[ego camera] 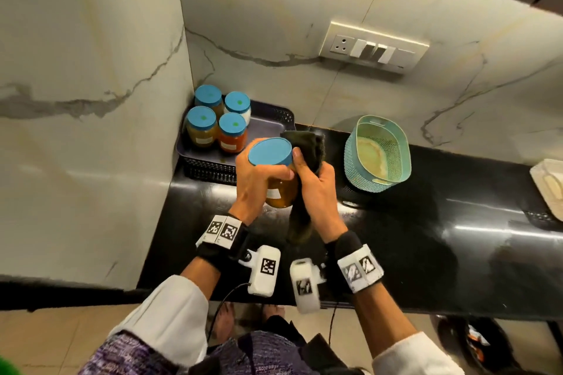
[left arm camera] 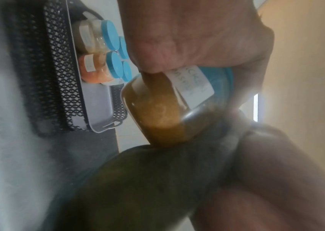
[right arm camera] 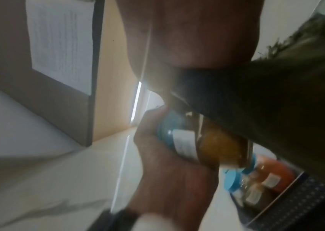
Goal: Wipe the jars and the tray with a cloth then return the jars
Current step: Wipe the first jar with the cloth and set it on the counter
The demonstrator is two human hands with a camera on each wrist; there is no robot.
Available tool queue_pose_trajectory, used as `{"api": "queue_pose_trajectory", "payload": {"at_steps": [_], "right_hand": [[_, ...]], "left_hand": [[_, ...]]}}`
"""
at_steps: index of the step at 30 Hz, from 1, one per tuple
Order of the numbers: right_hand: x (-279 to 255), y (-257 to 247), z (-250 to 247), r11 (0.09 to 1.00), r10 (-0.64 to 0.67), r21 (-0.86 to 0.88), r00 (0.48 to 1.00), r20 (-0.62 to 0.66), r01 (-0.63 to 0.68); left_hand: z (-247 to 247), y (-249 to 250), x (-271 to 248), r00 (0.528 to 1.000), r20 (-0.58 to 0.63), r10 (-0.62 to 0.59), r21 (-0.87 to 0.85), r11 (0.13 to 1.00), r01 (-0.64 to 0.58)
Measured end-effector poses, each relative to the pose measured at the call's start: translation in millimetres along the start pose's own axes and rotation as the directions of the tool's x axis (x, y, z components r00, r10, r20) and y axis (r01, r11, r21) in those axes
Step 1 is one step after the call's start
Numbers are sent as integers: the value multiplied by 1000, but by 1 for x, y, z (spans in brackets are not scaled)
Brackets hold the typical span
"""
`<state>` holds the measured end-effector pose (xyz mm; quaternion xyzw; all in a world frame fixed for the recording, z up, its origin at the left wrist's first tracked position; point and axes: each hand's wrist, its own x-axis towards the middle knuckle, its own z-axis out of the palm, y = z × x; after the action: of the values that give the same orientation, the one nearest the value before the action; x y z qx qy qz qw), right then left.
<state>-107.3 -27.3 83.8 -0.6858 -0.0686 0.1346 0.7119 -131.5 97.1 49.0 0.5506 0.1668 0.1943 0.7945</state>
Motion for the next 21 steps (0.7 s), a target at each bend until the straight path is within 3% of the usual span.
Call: {"api": "queue_pose_trajectory", "payload": {"at_steps": [3,5,9,14,19,21], "right_hand": [[-28,-3,8,971,-234,-50,972,8,234],[-32,-1,9,947,-308,-78,949,65,312],[-2,-29,9,986,-166,32,986,8,166],[-32,-28,15,957,-288,20,957,19,288],[-3,-50,5,987,-118,112,992,38,113],[-17,-49,9,982,-172,81,985,20,170]], "left_hand": [[0,15,-2,998,-52,25,-43,999,-28],[1,22,-3,998,-55,26,-60,998,-30],[9,45,-11,999,-13,40,-60,997,-40],[9,57,-8,998,35,50,-17,999,-49],[16,59,-15,997,20,75,40,996,-76],[16,63,-11,997,31,77,46,996,-78]]}}
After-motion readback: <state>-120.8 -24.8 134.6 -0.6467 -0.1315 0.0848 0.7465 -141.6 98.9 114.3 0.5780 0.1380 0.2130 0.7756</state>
